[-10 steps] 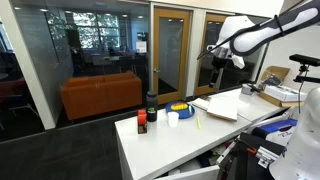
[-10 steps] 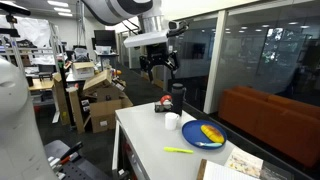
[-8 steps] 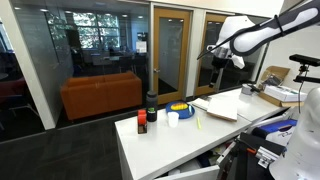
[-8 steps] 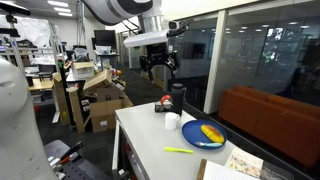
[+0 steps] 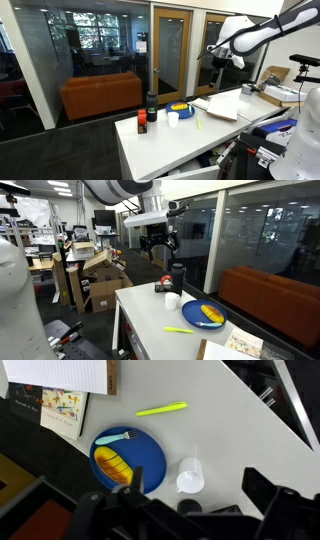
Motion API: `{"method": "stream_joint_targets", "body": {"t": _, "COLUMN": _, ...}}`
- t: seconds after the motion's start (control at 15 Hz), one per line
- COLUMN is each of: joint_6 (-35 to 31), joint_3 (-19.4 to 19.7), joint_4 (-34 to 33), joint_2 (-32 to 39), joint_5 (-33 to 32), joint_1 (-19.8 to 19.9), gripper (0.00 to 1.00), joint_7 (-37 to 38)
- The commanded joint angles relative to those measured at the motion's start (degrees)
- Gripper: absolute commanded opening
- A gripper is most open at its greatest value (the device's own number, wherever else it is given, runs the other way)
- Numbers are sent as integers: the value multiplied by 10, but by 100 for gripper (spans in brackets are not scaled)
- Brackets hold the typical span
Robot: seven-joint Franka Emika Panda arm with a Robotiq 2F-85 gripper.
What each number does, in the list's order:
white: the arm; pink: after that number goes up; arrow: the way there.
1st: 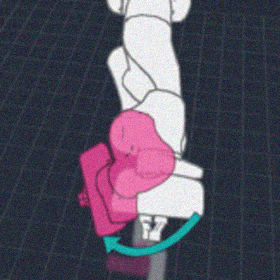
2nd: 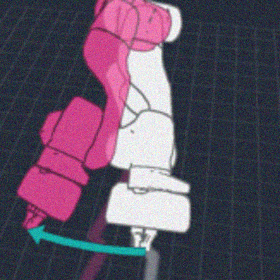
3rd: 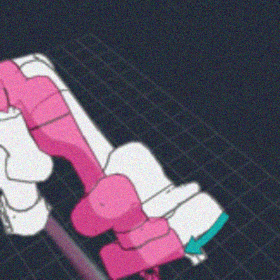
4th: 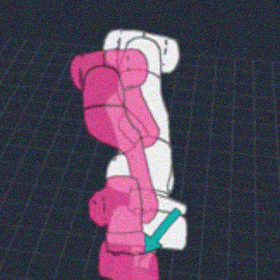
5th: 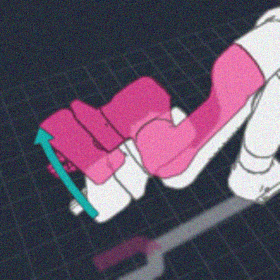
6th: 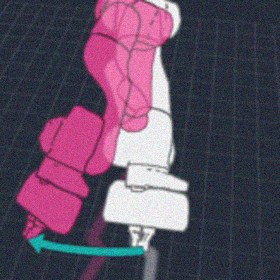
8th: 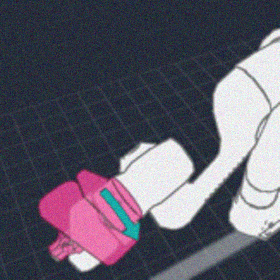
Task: Put the marker in the mug
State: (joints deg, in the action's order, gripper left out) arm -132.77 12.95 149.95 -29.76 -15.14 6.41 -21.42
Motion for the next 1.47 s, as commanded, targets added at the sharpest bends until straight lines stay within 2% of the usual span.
{"method": "stream_joint_targets", "body": {"t": 0.0, "joint_6": 1, "joint_3": -5, "joint_4": -1, "joint_2": 0, "joint_5": 4, "joint_1": 5, "gripper": 100, "joint_7": -3}}
{"method": "stream_joint_targets", "body": {"t": 0.47, "joint_6": 3, "joint_3": -5, "joint_4": -2, "joint_2": 3, "joint_5": 6, "joint_1": 4, "gripper": 100, "joint_7": 0}}
{"method": "stream_joint_targets", "body": {"t": 0.67, "joint_6": 9, "joint_3": -12, "joint_4": -14, "joint_2": 29, "joint_5": 18, "joint_1": 8, "gripper": 100, "joint_7": 38}}
{"method": "stream_joint_targets", "body": {"t": 1.2, "joint_6": 36, "joint_3": -50, "joint_4": -92, "joint_2": 167, "joint_5": 55, "joint_1": 20, "gripper": 100, "joint_7": 278}}
{"method": "stream_joint_targets", "body": {"t": 1.4, "joint_6": 59, "joint_3": -53, "joint_4": -131, "joint_2": 224, "joint_5": 63, "joint_1": 19, "gripper": 100, "joint_7": 355}}
